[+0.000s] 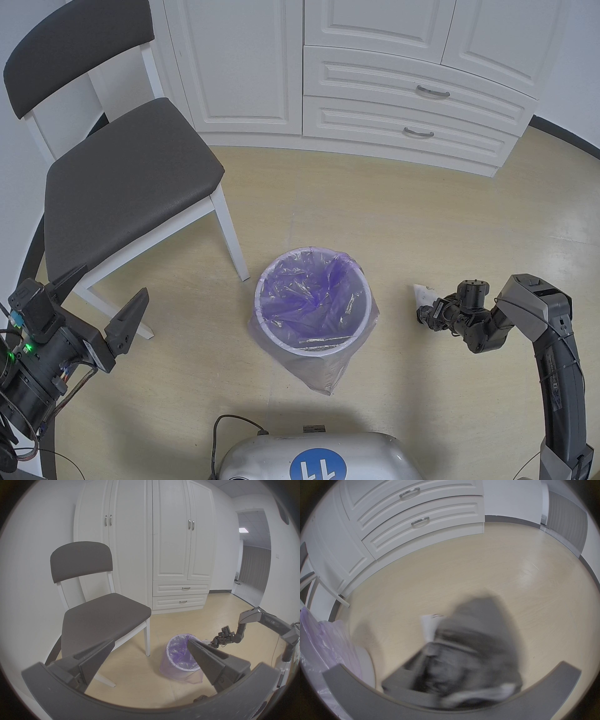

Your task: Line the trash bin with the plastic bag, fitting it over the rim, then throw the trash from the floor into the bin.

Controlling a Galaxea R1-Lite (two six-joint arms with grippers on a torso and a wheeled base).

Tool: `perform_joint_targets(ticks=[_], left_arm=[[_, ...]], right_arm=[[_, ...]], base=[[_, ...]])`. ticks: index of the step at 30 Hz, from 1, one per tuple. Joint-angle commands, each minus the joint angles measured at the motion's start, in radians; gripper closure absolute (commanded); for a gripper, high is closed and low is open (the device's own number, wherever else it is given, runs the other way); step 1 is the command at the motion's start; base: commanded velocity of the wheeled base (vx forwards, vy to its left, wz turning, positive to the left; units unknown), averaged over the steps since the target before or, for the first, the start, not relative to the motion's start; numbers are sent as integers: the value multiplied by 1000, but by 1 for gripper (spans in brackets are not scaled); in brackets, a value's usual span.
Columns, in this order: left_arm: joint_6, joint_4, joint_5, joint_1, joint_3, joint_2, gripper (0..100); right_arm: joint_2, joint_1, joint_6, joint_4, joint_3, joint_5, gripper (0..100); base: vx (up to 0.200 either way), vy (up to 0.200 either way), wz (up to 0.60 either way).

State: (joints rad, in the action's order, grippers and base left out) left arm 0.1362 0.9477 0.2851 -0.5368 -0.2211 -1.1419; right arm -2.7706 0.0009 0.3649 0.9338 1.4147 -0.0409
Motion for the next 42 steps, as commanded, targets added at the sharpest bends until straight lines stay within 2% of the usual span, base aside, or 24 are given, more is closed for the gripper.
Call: perform_joint_targets(ticks=[1,12,18,19,21,23,29,33,35,37,38,42], left_arm=[[0,0,0,0,0,1,0],[0,0,2,-5,2,-1,0],[0,0,0,-11,6,-1,0],[0,0,0,-12,6,-1,0],[0,0,0,-12,6,-1,0],[0,0,0,-12,6,1,0],[2,0,0,-14,8,1,0],[13,0,2,-15,9,-1,0],[14,0,0,-15,9,-1,0],[14,0,0,-15,9,-1,0],[14,0,0,-15,9,1,0],[14,0,0,-15,8,1,0]], right_arm=[[-3,1,-1,0,0,-1,100],[29,14,-55,5,-65,-1,100],[69,28,-185,160,-172,-1,100],[69,28,-185,160,-172,-1,100],[108,28,-314,189,-227,-1,100],[118,28,-334,195,-240,-1,100],[223,28,-432,421,-410,21,100],[310,27,-597,569,-573,95,100],[332,25,-664,637,-632,107,100],[339,25,-692,637,-652,107,100],[375,24,-779,637,-701,98,100],[470,24,-870,637,-784,79,100]], base=[[0,0,0],[0,0,0],[0,0,0],[0,0,0],[0,0,0],[0,0,0],[0,0,0],[0,0,0],[0,0,0],[0,0,0],[0,0,0],[0,0,0]])
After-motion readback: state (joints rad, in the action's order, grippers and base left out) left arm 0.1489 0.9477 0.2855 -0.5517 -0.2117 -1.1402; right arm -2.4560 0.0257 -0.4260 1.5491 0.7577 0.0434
